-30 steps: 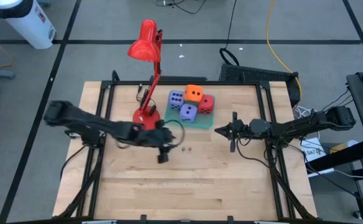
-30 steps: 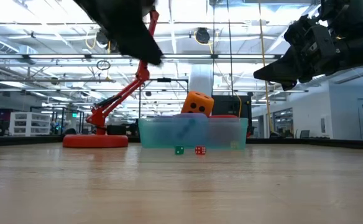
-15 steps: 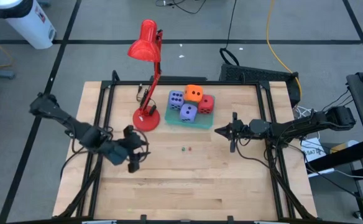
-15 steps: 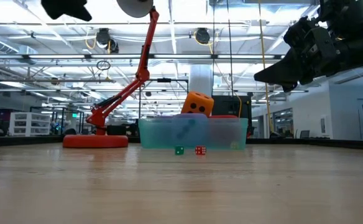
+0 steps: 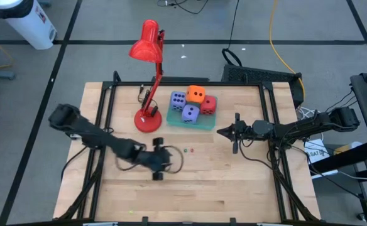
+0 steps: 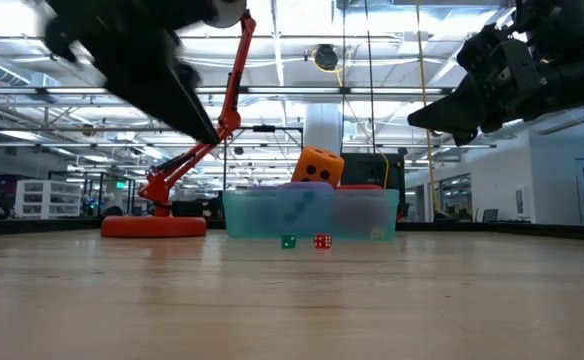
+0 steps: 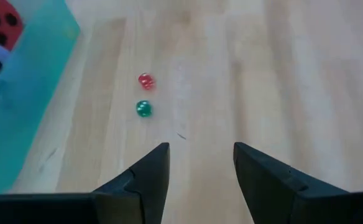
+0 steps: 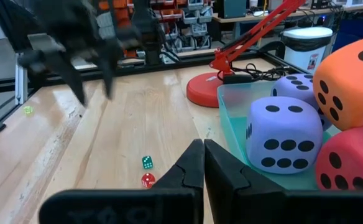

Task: Pick & Place Dice
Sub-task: Put the small dark green die into the blue bin

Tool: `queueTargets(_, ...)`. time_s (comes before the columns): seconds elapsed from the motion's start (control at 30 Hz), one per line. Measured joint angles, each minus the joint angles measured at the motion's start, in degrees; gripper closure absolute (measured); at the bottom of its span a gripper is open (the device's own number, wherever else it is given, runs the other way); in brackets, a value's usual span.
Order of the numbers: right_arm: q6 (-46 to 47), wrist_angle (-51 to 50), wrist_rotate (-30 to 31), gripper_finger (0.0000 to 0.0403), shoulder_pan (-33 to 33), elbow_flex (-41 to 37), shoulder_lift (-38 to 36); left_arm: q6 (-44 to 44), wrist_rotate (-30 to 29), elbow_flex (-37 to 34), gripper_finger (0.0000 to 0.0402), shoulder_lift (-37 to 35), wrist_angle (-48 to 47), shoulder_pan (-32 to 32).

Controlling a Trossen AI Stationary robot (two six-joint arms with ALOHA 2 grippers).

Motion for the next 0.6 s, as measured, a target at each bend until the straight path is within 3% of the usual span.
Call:
queueTargets(0.3, -0.3, 0.4, 0.0, 0.0399, 0.0, 0.0, 0.0, 0.2, 9.7, 0.0, 0.0215, 15.4, 16.2, 11.1)
queueTargets(0.6, -0.4, 0.3, 0.0, 0.0401, 0.0, 0.0, 0.0, 0.1, 10.5, 0.0, 0.0215, 18.5, 20.3, 13.8)
